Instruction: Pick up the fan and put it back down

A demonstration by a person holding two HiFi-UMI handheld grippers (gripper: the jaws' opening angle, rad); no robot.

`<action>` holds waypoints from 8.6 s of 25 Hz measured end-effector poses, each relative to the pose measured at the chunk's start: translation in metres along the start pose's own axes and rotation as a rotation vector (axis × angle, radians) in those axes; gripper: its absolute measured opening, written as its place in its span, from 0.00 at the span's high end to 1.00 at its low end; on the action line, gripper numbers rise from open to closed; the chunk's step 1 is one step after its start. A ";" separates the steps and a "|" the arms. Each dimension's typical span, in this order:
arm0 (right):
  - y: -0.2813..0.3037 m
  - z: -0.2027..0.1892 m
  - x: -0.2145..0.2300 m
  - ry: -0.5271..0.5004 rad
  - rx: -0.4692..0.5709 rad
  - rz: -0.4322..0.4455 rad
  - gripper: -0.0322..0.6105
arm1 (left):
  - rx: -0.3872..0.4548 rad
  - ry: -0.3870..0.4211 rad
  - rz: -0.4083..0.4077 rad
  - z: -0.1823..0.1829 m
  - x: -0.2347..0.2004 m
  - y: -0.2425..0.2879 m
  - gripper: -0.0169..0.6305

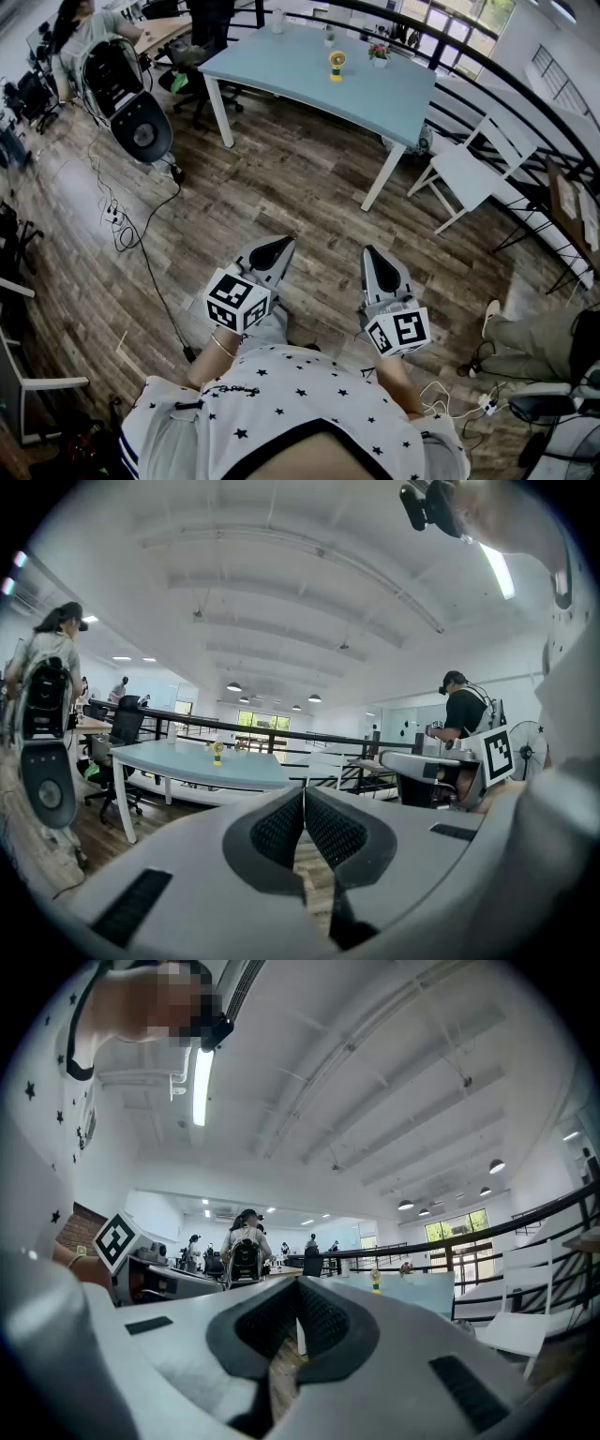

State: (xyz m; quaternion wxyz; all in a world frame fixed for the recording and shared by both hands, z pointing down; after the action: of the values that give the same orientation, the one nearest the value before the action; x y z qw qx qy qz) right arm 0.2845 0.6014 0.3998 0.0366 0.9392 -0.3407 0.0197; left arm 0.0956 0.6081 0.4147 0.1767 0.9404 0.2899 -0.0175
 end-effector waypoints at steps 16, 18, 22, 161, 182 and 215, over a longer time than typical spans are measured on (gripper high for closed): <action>0.013 -0.004 -0.006 0.053 0.011 -0.002 0.95 | -0.013 -0.018 -0.003 -0.007 -0.016 -0.005 0.93; 0.014 -0.007 -0.004 0.065 0.010 -0.016 0.95 | -0.018 -0.020 -0.009 -0.008 -0.018 -0.003 0.93; 0.022 -0.006 0.001 0.084 0.010 -0.026 0.95 | -0.020 -0.021 -0.015 -0.006 -0.027 0.004 0.93; 0.716 -0.054 0.374 0.130 -0.320 -0.129 0.71 | -0.063 -0.097 0.062 0.189 -0.593 0.461 0.93; 0.783 -0.117 0.419 0.124 -0.456 -0.320 0.66 | -0.125 -0.100 0.015 0.188 -0.665 0.505 0.93; 0.841 -0.153 0.477 0.077 -0.488 -0.313 0.68 | -0.167 -0.141 0.143 0.189 -0.673 0.522 0.93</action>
State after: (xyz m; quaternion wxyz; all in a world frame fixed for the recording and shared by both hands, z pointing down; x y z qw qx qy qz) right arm 0.1095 -0.3342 0.6289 0.2770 0.9423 -0.1849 -0.0329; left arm -0.1633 -0.2212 0.4967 0.2752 0.9372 0.2093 -0.0466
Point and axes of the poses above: the fingertips, and each gripper's own axes: y forward along the fingers, x to its right, z out of its top, the point moved 4 cm from there along -y, backward along the fingers, and after that the axes turned 6 degrees about -x, right-handed, at the moved point
